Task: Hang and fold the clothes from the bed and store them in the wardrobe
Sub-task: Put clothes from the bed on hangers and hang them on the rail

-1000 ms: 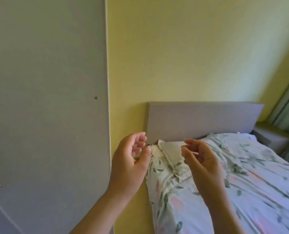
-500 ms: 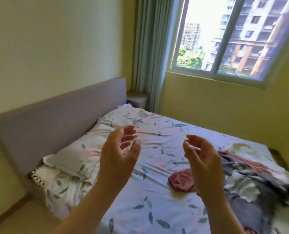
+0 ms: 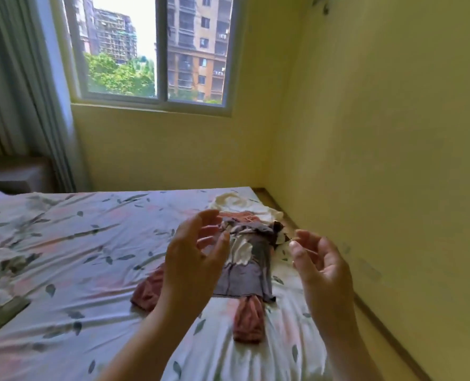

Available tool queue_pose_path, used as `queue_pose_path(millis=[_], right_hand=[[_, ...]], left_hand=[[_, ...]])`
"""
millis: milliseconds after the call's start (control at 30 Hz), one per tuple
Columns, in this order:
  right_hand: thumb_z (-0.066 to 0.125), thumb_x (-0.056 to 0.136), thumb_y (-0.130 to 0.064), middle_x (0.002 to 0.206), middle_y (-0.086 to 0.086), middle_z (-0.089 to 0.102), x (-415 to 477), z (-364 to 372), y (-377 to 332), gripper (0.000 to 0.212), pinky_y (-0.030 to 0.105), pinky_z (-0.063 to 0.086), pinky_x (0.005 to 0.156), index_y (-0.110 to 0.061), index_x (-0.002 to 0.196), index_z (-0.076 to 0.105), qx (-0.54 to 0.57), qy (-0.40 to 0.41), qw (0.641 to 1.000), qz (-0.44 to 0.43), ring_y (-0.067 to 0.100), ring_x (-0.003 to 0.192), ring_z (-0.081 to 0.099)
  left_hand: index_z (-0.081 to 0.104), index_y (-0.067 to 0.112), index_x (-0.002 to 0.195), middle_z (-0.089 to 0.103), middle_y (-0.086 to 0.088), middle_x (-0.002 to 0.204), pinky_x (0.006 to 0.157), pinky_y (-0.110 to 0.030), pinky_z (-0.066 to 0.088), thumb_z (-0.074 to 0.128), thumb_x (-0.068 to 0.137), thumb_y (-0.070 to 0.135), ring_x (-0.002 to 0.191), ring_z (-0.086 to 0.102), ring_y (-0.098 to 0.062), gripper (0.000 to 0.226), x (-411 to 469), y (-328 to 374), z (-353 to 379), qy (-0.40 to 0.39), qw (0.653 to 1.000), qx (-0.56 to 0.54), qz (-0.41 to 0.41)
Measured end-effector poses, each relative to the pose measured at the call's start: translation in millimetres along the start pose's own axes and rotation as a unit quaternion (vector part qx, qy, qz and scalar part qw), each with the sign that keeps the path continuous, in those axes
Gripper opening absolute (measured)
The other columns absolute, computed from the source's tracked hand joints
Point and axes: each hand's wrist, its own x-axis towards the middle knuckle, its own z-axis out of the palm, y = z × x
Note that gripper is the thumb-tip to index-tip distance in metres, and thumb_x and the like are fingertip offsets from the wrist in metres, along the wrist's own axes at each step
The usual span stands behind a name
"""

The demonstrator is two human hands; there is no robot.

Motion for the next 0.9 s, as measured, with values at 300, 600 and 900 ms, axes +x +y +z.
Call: queue_pose_path(millis=[300, 600, 900], right_hand=[[0.065, 0.091, -0.018, 0.089, -0.024, 0.068, 41.9, -93.2, 53.6, 0.011, 0.008, 0.047, 0.071, -0.027, 0.098, 0.066, -0.074, 0.075, 0.994, 0.035, -0.003, 0.083, 0.064], [0.065, 0.091, -0.027, 0.090, -0.017, 0.068, 78.3, -116.2, 93.7, 0.009, 0.016, 0.050, 0.070, -0.030, 0.099, 0.065, -0.116, 0.142, 0.979, 0.085, 0.002, 0.087, 0.065], [0.065, 0.091, -0.023, 0.091, -0.011, 0.068, 109.1, -150.9, 124.0, 0.010, 0.025, 0.053, 0.081, -0.027, 0.101, 0.065, -0.139, 0.221, 0.958, 0.120, 0.005, 0.089, 0.065]], left_hand=[[0.062, 0.033, 0.108, 0.066, 0.005, 0.105, 0.084, -0.030, 0.056, 0.068, 0.087, 0.012, 0.096, 0.065, -0.004, 0.030, 6.7, -14.3, 131.9, -0.119, 0.992, -0.045, -0.028], [0.064, 0.026, 0.112, 0.065, 0.010, 0.107, 0.083, -0.028, 0.055, 0.067, 0.088, 0.015, 0.097, 0.064, -0.005, 0.027, 52.4, -55.7, 205.9, -0.229, 0.969, -0.075, -0.051], [0.062, 0.033, 0.107, 0.067, 0.014, 0.104, 0.078, -0.020, 0.052, 0.066, 0.089, 0.018, 0.094, 0.063, 0.002, 0.024, 78.9, -65.3, 288.6, -0.319, 0.941, -0.107, -0.044]])
